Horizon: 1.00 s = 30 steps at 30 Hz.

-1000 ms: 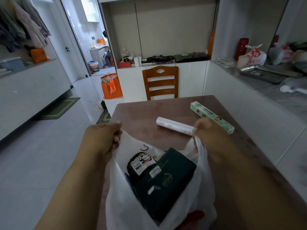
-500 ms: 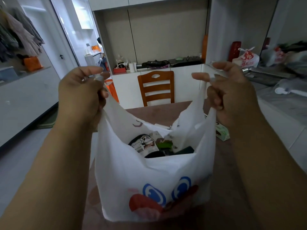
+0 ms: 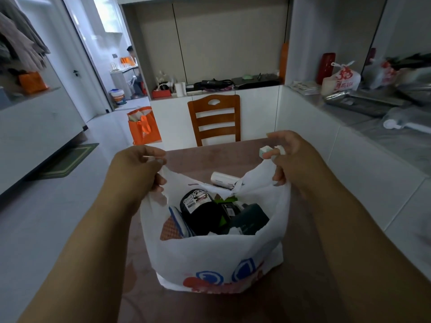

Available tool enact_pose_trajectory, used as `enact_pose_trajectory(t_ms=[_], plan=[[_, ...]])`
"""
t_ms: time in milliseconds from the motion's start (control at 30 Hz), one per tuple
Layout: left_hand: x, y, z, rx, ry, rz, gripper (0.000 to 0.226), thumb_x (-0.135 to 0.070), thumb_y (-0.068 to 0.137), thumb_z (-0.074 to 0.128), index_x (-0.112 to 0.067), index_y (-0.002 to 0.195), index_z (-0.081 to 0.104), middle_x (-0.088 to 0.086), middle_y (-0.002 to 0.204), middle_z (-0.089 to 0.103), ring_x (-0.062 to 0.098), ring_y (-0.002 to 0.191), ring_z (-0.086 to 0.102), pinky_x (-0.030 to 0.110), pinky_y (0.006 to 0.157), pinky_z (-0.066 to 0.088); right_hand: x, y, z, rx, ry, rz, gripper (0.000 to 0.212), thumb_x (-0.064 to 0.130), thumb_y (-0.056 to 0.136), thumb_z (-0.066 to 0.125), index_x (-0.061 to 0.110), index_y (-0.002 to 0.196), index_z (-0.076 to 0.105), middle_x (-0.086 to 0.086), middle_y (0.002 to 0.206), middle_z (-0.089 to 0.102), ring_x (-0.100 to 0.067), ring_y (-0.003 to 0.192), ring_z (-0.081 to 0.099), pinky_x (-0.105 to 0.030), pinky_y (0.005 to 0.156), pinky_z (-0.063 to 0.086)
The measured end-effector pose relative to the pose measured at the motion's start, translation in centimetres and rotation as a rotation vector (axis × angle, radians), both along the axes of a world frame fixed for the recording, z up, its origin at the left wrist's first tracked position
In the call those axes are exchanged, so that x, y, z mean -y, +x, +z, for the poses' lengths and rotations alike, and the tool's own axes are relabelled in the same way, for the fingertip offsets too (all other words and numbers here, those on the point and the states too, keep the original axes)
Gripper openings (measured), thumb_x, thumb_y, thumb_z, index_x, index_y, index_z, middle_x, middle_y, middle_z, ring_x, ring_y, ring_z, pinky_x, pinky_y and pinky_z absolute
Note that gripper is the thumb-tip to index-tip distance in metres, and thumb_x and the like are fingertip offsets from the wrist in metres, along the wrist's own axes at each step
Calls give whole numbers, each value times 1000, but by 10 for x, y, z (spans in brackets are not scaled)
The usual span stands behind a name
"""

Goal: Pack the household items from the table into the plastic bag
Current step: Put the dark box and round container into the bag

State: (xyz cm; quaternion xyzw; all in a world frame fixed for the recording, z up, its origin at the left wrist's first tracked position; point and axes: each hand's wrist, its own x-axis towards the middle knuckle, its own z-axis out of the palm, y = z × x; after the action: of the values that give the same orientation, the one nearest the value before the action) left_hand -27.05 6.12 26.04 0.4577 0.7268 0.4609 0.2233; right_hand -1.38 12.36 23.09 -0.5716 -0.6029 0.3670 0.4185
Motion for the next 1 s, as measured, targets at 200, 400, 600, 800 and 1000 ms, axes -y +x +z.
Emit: enact_pose_trajectory(t_ms=[200, 400, 600, 800, 1000], plan=[[-6, 2, 2, -411, -88, 19, 17, -22, 91, 57, -19, 105, 67, 10, 111, 69, 18, 75, 67, 34, 73, 57, 0, -4, 13, 408, 65, -17, 46, 15, 94, 56, 22, 138, 44, -8, 134, 56, -18, 86, 62, -27, 75, 52], [-14, 28, -6, -1074, 79, -316, 32, -25, 90, 60, -26, 121, 63, -1, 130, 60, 20, 121, 51, 36, 107, 35, 5, -41, 17, 954, 441, 234, 46, 30, 86, 65, 26, 131, 54, 0, 129, 60, -22, 118, 56, -40, 103, 43], [-10, -16, -67, -1170, -889, -337, 72, -74, 85, 16, -40, 148, 25, -2, 159, 26, 30, 148, 14, 69, 110, -7, -13, -12, -46, 1184, -351, 398, 86, 75, 72, 53, 22, 140, 43, -4, 136, 54, -22, 122, 51, -41, 104, 34], [-36, 30, -19, -1193, -592, -390, 54, -61, 91, 36, -38, 139, 41, 0, 147, 47, 28, 139, 36, 63, 112, 11, -37, -24, -33, 910, -137, 353, 59, 57, 86, 52, 19, 131, 52, -5, 132, 57, -24, 114, 54, -37, 97, 40], [-127, 98, 4, -849, -480, -488, 39, -30, 97, 47, -10, 130, 54, 10, 124, 60, 26, 116, 56, 36, 100, 41, -112, -20, -13, 776, -196, 279, 60, 48, 91, 52, 10, 137, 50, -8, 131, 57, -25, 119, 55, -34, 97, 44]])
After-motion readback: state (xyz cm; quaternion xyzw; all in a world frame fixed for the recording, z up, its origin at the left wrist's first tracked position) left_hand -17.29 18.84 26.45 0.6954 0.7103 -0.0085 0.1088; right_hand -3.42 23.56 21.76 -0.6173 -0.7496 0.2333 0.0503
